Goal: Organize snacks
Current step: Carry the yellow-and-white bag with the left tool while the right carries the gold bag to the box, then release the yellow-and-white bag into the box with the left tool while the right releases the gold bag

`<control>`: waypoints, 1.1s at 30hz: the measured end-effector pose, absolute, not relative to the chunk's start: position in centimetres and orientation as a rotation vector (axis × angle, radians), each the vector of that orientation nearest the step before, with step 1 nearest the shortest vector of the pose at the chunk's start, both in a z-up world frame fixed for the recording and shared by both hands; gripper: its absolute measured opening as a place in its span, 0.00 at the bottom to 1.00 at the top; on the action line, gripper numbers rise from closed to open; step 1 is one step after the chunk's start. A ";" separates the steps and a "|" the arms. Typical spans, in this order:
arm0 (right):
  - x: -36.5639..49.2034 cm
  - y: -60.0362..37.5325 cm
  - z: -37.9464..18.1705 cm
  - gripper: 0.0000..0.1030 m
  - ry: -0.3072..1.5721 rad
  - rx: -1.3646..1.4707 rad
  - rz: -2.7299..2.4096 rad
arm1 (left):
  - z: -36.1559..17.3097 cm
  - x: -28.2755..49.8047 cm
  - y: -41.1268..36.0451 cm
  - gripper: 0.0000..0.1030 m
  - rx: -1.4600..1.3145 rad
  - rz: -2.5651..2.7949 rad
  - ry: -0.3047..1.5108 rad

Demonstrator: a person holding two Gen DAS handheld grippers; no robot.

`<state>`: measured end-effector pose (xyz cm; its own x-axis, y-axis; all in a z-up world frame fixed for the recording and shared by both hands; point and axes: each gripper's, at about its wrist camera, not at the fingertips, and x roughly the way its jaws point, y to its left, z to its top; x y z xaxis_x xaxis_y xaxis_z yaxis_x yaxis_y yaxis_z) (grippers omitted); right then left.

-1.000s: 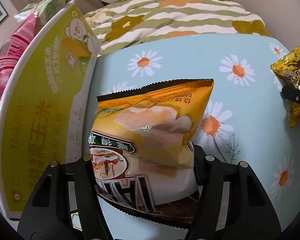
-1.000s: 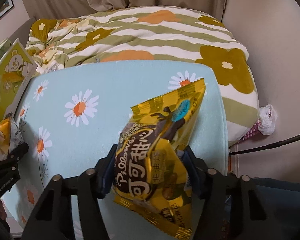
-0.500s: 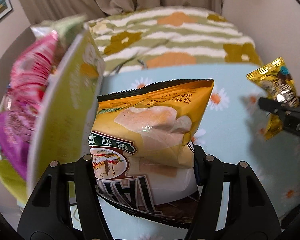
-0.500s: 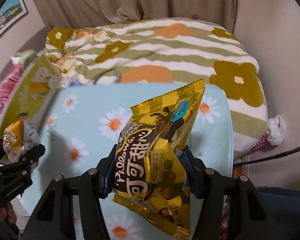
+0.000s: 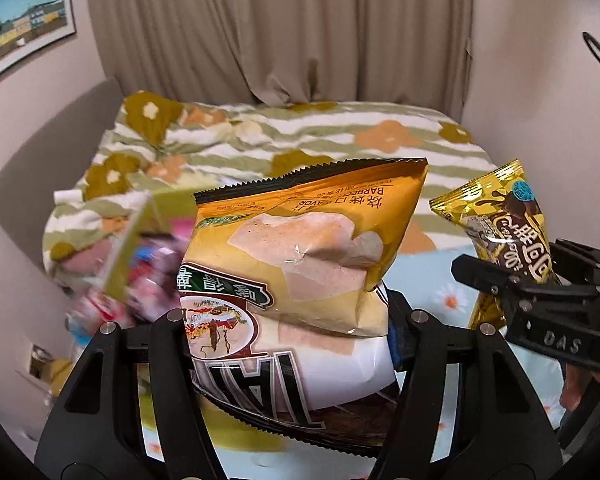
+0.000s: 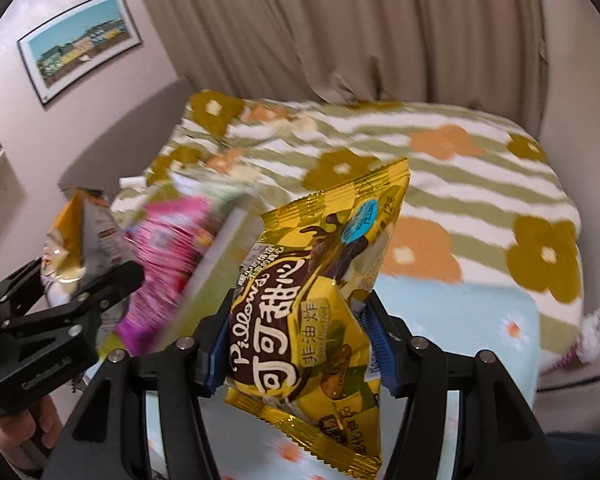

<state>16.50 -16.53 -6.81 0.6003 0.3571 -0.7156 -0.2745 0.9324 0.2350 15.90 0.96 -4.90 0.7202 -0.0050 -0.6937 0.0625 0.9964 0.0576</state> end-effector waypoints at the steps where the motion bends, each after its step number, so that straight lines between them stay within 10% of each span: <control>1: 16.5 -15.3 -6.3 0.53 0.843 0.103 0.375 | -4.4 16.3 2.4 0.60 0.078 -0.035 0.763; 16: 20.4 -1.6 -5.2 0.53 0.851 0.156 0.356 | -5.2 24.3 12.9 0.61 0.147 -0.088 0.869; 20: 20.5 -1.6 -5.7 0.53 0.870 0.173 0.305 | -5.7 25.2 13.3 0.98 0.149 -0.127 0.888; 33: 19.2 -0.1 -4.5 0.53 0.854 0.175 0.283 | -3.1 20.3 18.0 1.00 0.079 -0.146 0.818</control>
<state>19.22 -0.09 -4.54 0.6231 0.3146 -0.7161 -0.1751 0.9484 0.2643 20.26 17.99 -3.08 0.6747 -0.0994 -0.7314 0.1604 0.9870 0.0137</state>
